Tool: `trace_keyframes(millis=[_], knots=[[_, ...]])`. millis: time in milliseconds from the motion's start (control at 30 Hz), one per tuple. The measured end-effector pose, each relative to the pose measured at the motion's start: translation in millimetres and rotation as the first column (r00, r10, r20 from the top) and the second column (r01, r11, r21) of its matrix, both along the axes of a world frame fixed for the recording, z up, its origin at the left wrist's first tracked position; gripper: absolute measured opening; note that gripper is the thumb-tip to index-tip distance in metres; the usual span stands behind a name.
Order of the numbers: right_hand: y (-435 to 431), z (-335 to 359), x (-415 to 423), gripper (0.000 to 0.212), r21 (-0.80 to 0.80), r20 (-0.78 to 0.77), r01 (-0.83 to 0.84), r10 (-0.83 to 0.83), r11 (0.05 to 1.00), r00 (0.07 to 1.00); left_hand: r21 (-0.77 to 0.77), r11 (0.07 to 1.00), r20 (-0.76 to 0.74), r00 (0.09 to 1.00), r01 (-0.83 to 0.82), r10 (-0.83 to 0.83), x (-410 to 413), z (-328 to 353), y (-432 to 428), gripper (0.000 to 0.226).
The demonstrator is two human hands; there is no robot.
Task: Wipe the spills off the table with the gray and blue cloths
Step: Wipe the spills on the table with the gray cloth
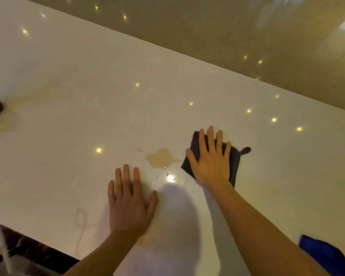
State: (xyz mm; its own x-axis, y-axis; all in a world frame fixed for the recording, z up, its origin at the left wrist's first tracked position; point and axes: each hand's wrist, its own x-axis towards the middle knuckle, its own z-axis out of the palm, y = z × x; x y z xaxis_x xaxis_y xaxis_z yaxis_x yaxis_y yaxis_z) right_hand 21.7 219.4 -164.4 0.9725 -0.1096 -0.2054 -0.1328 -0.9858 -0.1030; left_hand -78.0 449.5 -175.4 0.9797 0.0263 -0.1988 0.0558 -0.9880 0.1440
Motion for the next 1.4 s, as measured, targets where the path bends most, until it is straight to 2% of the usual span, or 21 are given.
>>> trace_keyframes(millis=[67,133,267,333,400,533,600,633,667,733,767,800,833,867,900,933,967,1033,1167,1333,1400], knots=[[-10,1,33,0.079,-0.028,0.007,0.058,-0.058,0.998,0.998,-0.007,1.0,0.037,0.999,0.004,-0.004,2,-4,1,0.082],[1,-1,6,0.079,-0.039,0.035,0.068,-0.067,0.997,0.997,-0.016,1.0,0.041,0.999,0.006,-0.005,1,-2,2,0.083],[68,-11,-180,0.083,0.035,-0.043,-0.154,0.155,0.987,0.987,-0.025,1.0,0.045,0.999,0.013,-0.012,-1,1,2,0.083],[81,-13,-228,0.083,0.089,-0.096,-0.215,0.223,0.973,0.97,-0.037,0.999,0.046,0.999,0.003,-0.001,-2,0,2,0.082],[80,-14,-209,0.079,0.084,-0.06,-0.229,0.234,0.97,0.97,-0.054,0.999,0.036,0.999,0.005,-0.003,-4,1,2,0.081],[64,1,-76,0.067,0.04,0.063,-0.132,0.129,0.991,0.99,-0.045,0.999,0.048,0.999,0.003,-0.001,-2,2,3,0.081],[58,4,-29,0.06,0.161,0.123,-0.021,0.001,0.987,0.992,-0.065,0.998,0.057,0.998,0.011,-0.007,-4,3,5,0.08],[56,6,-16,0.057,0.333,0.146,0.079,-0.134,0.94,0.98,-0.08,0.997,0.072,0.997,0.011,-0.005,-4,4,5,0.079],[57,9,-9,0.055,0.537,0.133,0.192,-0.307,0.821,0.942,-0.091,0.996,0.083,0.997,0.007,0.0,-5,5,6,0.079],[61,16,-7,0.052,0.869,-0.015,0.302,-0.588,0.393,0.809,-0.113,0.994,0.085,0.996,0.003,0.007,-5,10,3,0.078],[70,20,-8,0.052,0.926,-0.091,0.297,-0.629,0.232,0.772,-0.129,0.992,0.085,0.996,-0.006,0.017,-5,12,3,0.078],[84,23,-10,0.052,0.936,-0.121,0.291,-0.6,0.196,0.791,-0.151,0.988,0.083,0.996,-0.019,0.032,-4,14,3,0.078],[99,24,-10,0.052,0.915,-0.075,0.259,-0.5,0.309,0.863,-0.188,0.981,0.077,0.996,-0.04,0.055,-4,15,4,0.077],[116,22,-10,0.053,0.837,0.019,0.153,-0.306,0.526,0.952,-0.247,0.967,0.076,0.994,-0.062,0.083,-4,15,7,0.075],[131,18,-9,0.057,0.684,0.091,-0.036,-0.037,0.729,0.995,-0.33,0.941,0.089,0.989,-0.079,0.115,-5,14,9,0.07],[142,12,-5,0.064,0.481,0.113,-0.25,0.223,0.84,0.968,-0.426,0.9,0.11,0.982,-0.091,0.152,-7,13,12,0.063],[148,7,9,0.069,0.297,0.101,-0.436,0.426,0.849,0.899,-0.508,0.856,0.132,0.973,-0.1,0.191,-9,13,15,0.056],[151,3,45,0.072,0.099,0.096,-0.602,0.595,0.792,0.798,-0.582,0.803,0.15,0.954,-0.126,0.258,-11,14,19,0.046],[133,-1,49,0.068,0.031,0.103,-0.458,0.453,0.888,0.886,-0.562,0.815,0.142,0.955,-0.141,0.262,-8,11,16,0.029],[67,-13,-157,0.067,0.069,0.097,-0.362,0.355,0.93,0.93,-0.325,0.945,0.215,0.971,-0.034,0.109,-6,10,11,0.035],[39,-9,-197,0.07,0.035,0.04,-0.379,0.378,0.925,0.925,-0.228,0.974,0.174,0.983,-0.02,0.06,-6,9,6,0.038]])
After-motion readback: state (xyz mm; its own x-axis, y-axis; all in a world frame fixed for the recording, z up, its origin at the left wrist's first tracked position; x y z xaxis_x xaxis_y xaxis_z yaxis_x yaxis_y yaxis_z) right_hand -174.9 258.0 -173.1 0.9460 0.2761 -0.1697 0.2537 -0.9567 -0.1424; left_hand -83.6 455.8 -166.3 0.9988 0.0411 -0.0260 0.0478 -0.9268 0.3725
